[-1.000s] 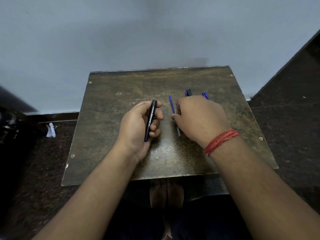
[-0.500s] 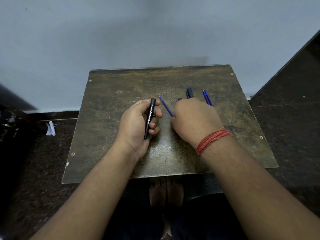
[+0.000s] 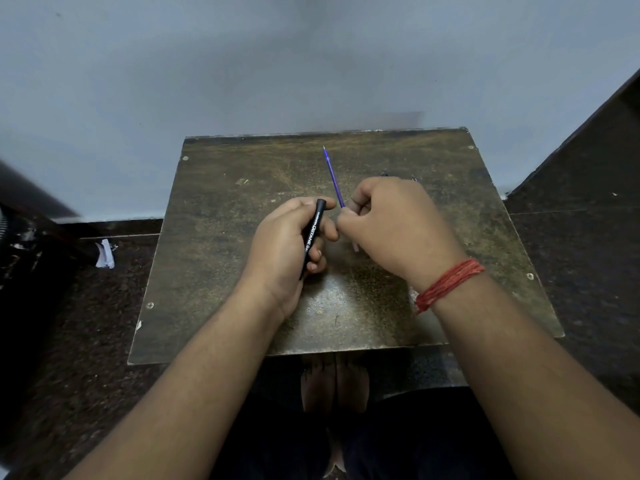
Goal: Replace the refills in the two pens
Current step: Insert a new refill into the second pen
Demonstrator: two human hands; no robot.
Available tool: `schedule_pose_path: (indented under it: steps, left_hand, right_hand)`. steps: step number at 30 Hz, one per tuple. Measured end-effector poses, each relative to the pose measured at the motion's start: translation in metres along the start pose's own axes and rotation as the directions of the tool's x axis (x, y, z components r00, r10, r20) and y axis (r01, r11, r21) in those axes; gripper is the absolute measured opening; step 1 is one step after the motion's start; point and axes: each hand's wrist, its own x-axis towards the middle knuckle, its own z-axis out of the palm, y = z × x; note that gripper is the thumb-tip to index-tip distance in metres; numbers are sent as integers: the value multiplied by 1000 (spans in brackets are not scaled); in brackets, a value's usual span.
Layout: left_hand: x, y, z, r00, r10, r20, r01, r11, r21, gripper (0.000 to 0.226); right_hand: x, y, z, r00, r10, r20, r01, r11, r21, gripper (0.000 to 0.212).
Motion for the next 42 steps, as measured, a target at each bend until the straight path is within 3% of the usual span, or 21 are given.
schedule_pose_path:
  steps: [8,15,22,25,28,36,42]
  left_hand:
    - [-3,-1,1,996,18,85,-22,998,53,24]
    - [-2,1,-1,994,55,99,-60,997,48,23]
    - [-2,-1,-1,997,42,69,-48,996,75,18]
    - [-2,0,-1,997,51,65,-58,993,104,18]
    - [-3,-1,-1,996,45,72,-53,992,118,19]
    - [-4,-2,1,993,33,115,-47,991,124,19]
    - [-3,-3,0,993,39,113,-52,992,114,19]
  right_hand:
    - [4,6,10,998,66,-5,-59,926,373,11]
    - [8,11,13,999,44,-26,-22,826,564,11]
    - [10,11,5,992,113,55,-105,513,852,15]
    - [12,14,4,983,176,45,-105,352,930,13]
    - [15,16,3,975,223,-1,-61,271,961,14]
    - [16,20,6,979,184,-90,18,360,933,23]
    - [13,17,9,993,73,-89,37,526,850,34]
